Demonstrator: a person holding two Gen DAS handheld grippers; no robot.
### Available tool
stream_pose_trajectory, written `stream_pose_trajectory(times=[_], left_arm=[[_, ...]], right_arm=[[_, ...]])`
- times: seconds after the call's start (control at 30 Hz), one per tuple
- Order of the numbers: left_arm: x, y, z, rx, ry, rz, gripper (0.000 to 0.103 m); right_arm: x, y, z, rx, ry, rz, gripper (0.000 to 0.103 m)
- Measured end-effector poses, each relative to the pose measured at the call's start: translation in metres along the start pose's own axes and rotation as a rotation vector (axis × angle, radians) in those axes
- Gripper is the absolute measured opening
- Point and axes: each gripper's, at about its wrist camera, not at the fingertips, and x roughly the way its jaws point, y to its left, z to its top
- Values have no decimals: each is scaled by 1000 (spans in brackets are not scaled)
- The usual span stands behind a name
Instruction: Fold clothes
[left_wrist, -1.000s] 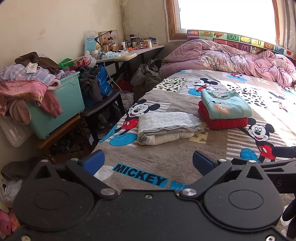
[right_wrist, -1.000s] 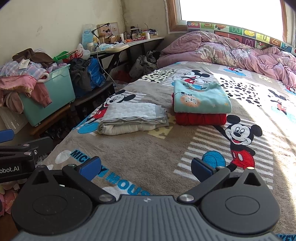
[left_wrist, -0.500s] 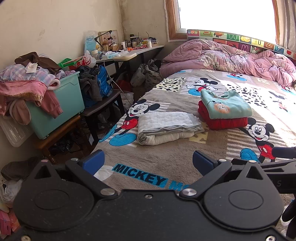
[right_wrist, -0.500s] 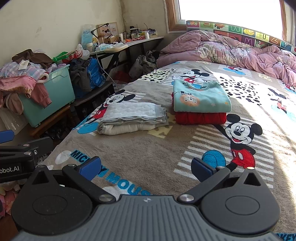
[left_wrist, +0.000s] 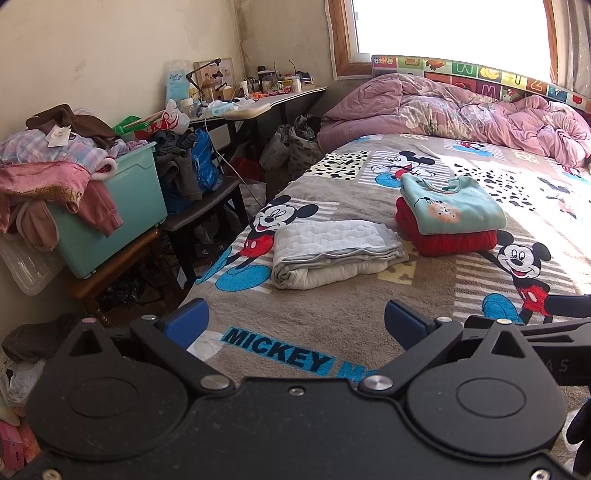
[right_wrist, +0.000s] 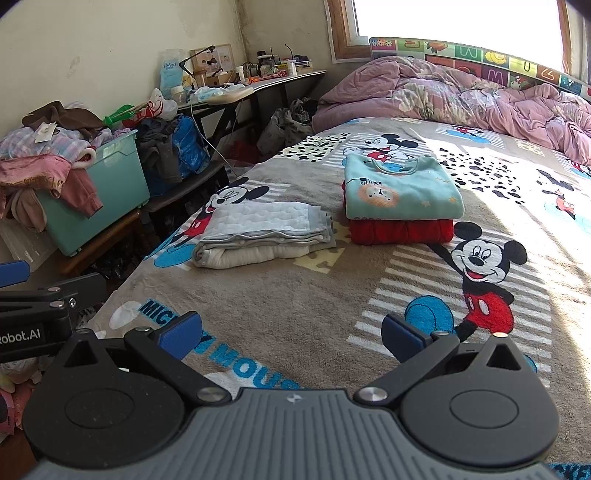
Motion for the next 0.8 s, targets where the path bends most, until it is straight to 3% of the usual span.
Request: stream_pose_trajectory(times=[0.3, 0.43, 0.63, 0.8], left_arm=[[35, -14, 11, 25, -57, -5, 103], [58, -9, 21, -25, -56, -12, 103], [104, 18, 33, -185, -15, 25, 103], [142, 32, 30, -261, 102, 6, 103]], right_arm=[[25, -16, 9, -4, -4, 17, 103], [38, -21, 12, -13, -11, 23, 103], [61, -29, 14, -25, -10, 39, 102], [79, -38, 15, -14, -44, 78, 102]])
